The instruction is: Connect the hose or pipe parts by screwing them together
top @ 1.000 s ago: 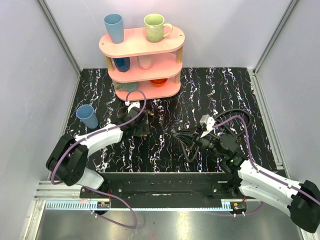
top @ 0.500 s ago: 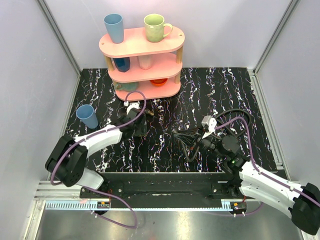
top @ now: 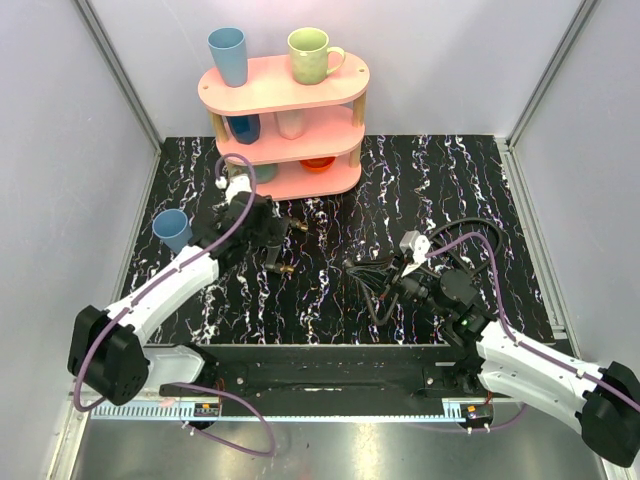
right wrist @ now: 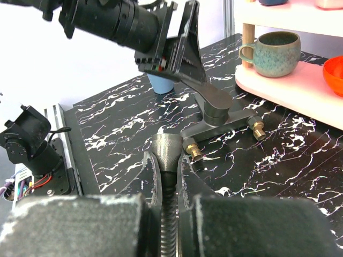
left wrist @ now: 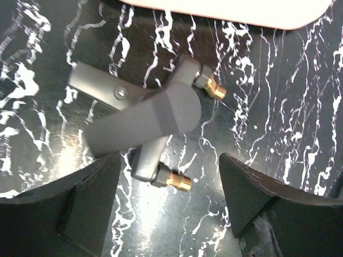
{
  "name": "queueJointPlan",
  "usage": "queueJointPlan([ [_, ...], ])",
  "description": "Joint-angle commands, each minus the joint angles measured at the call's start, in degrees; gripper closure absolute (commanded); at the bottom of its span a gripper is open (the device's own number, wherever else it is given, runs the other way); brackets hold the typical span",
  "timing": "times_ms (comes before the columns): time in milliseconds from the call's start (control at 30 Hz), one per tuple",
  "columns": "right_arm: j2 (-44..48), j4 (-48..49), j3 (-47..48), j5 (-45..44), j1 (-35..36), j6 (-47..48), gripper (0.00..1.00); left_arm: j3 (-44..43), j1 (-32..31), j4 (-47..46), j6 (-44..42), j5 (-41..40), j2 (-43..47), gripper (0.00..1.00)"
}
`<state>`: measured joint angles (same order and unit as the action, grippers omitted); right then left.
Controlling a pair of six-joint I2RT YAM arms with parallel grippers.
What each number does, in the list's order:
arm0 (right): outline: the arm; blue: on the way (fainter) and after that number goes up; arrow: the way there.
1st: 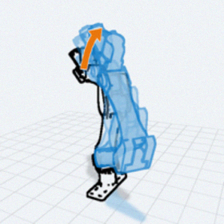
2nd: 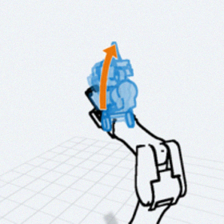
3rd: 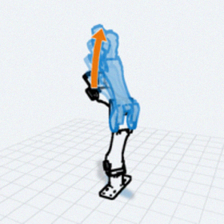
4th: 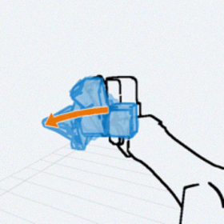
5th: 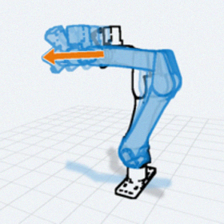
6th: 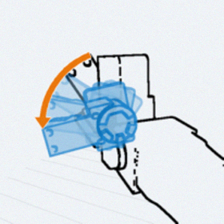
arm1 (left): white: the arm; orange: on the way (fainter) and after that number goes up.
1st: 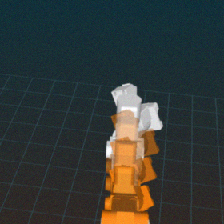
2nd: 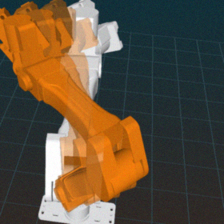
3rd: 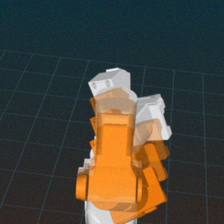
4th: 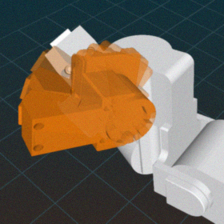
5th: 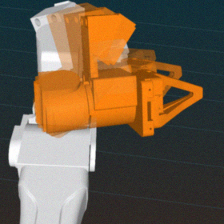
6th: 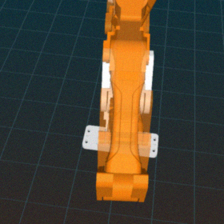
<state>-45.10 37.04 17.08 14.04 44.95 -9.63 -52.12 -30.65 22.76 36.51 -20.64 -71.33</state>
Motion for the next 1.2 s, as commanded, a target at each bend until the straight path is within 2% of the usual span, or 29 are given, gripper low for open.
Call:
queueJointPlan([
  [0, 0.72, 2.43, 0.58, -0.33, -0.21, 0.93, 1.00, -7.10, 2.53, 1.50, -4.66, 0.78, -1.00, 0.22],
  [67, 0.89, 2.07, 0.67, 0.02, -0.21, 0.84, 1.00, -11.13, 2.79, 2.02, -8.37, 2.44, -2.58, 0.21],
  [200, 0.89, 1.72, 1.20, -0.25, -0.12, 1.10, 1.00, -20.11, 3.23, 7.28, -16.10, 4.38, -12.13, 0.21],
  [400, 1.51, 0.50, 1.46, -0.24, -0.21, 1.19, 1.00, -28.65, 3.50, 10.63, -19.28, 5.79, -23.83, 0.22],
  [567, 3.53, -1.35, 1.82, -0.33, -0.12, 1.10, 1.00, -32.08, 4.02, 11.07, -19.99, 9.48, -28.86, 0.24],
  [800, 3.00, -1.35, 1.55, -0.51, -0.13, 1.28, 1.00, -26.03, 3.94, 10.29, -18.94, 11.15, -27.81, 0.27],
  [933, 2.74, -1.44, 1.73, -0.51, -0.13, 1.37, 1.00, -21.72, 3.94, 11.15, -17.62, 13.17, -25.01, 0.38],
  [1033, 2.65, -1.09, 1.64, -0.24, -0.12, 1.02, 1.00, -18.47, 3.94, 12.22, -15.51, 12.82, -21.41, 0.41],
  [1167, 2.04, -0.74, 1.99, 0.11, -0.21, 0.84, 1.00, -9.96, 3.67, 11.69, -12.70, 11.59, -13.68, 0.44],
])
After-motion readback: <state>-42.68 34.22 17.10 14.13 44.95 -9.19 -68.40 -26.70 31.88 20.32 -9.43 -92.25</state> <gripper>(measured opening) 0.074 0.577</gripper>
